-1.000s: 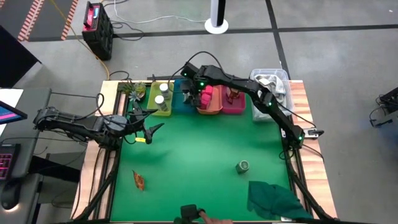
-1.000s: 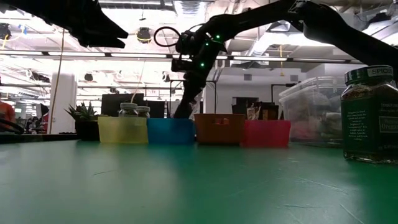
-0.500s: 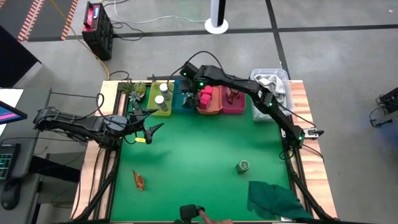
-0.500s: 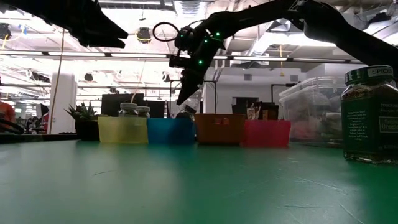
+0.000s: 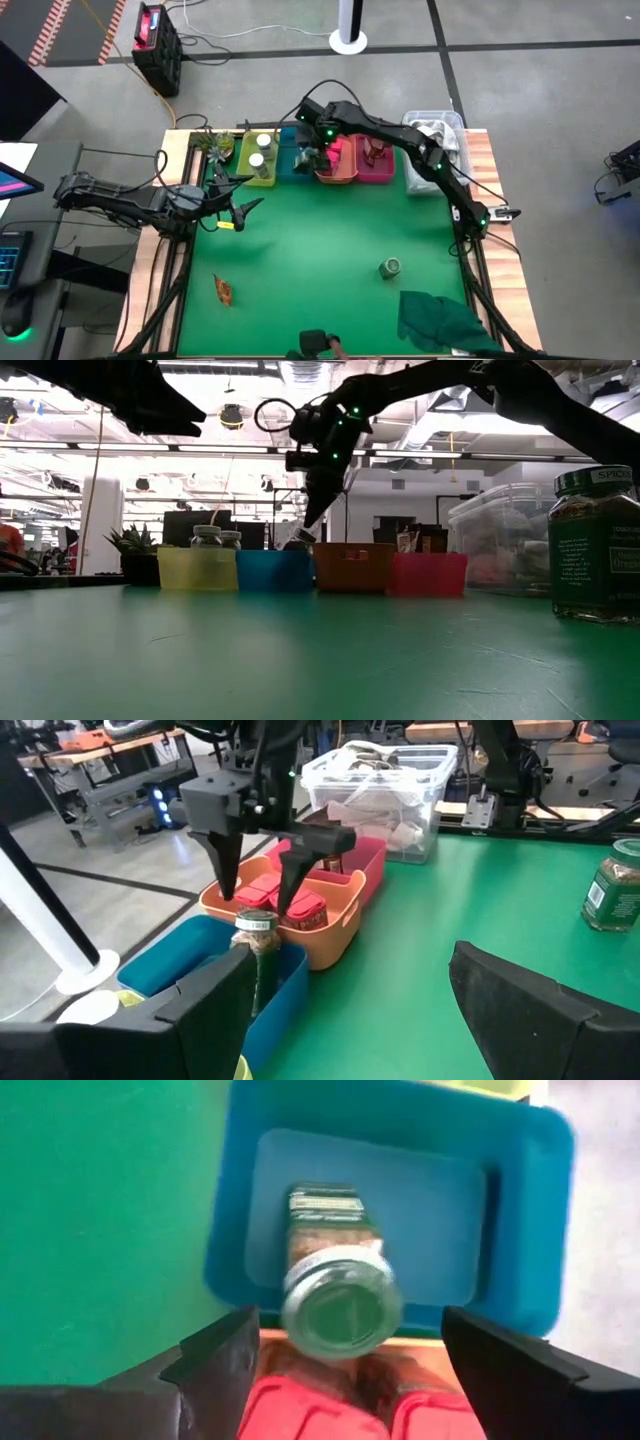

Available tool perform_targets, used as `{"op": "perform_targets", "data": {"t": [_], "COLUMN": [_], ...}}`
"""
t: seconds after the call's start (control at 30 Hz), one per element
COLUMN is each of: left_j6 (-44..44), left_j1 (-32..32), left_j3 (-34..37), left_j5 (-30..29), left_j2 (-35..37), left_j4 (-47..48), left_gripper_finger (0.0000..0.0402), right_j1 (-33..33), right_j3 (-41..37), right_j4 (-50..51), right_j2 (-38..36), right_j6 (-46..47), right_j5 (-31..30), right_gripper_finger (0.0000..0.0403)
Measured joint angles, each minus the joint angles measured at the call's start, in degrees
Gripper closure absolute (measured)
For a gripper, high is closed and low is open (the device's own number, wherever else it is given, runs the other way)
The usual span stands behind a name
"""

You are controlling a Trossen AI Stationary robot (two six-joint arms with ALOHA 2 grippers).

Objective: Sort spices by type
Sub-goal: Put the top green seasoning bottle into the blue bin

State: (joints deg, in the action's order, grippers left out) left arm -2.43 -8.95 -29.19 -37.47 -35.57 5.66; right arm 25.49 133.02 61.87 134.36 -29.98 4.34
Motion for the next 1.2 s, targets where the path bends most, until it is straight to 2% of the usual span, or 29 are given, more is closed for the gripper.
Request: {"op": "perform_targets", "data": {"t": [0.5, 0.63, 0.83, 1.0, 1.2], "left_j6": [0.19, 0.22, 0.65, 0.65, 0.65], "left_j1": [0.00, 0.00, -0.01, 0.00, 0.00], "left_j3": [0.00, 0.00, 0.01, 0.01, 0.02], "left_j5": [0.00, 0.00, 0.00, 0.00, 0.00], "left_j2": [0.02, 0.01, 0.00, 0.01, 0.00], "left_j4": [0.07, 0.07, 0.05, 0.03, 0.03], "left_gripper_finger": [0.0084, 0.0084, 0.0084, 0.0084, 0.0084], "right_j1": [1.05, 1.06, 0.84, 0.27, -0.66], "right_j3": [-7.09, -7.88, -7.90, -7.84, -3.13], "right_j4": [-8.11, -8.44, -9.54, -9.33, -6.44], "right_j2": [-0.06, -0.04, -0.04, -0.07, -0.17], "right_j6": [0.16, 0.12, -0.42, -0.61, -0.68], "right_j5": [0.59, 0.81, 0.83, 0.02, -1.75], "right_gripper_finger": [0.0068, 0.0101, 0.0185, 0.0185, 0.0185]}}
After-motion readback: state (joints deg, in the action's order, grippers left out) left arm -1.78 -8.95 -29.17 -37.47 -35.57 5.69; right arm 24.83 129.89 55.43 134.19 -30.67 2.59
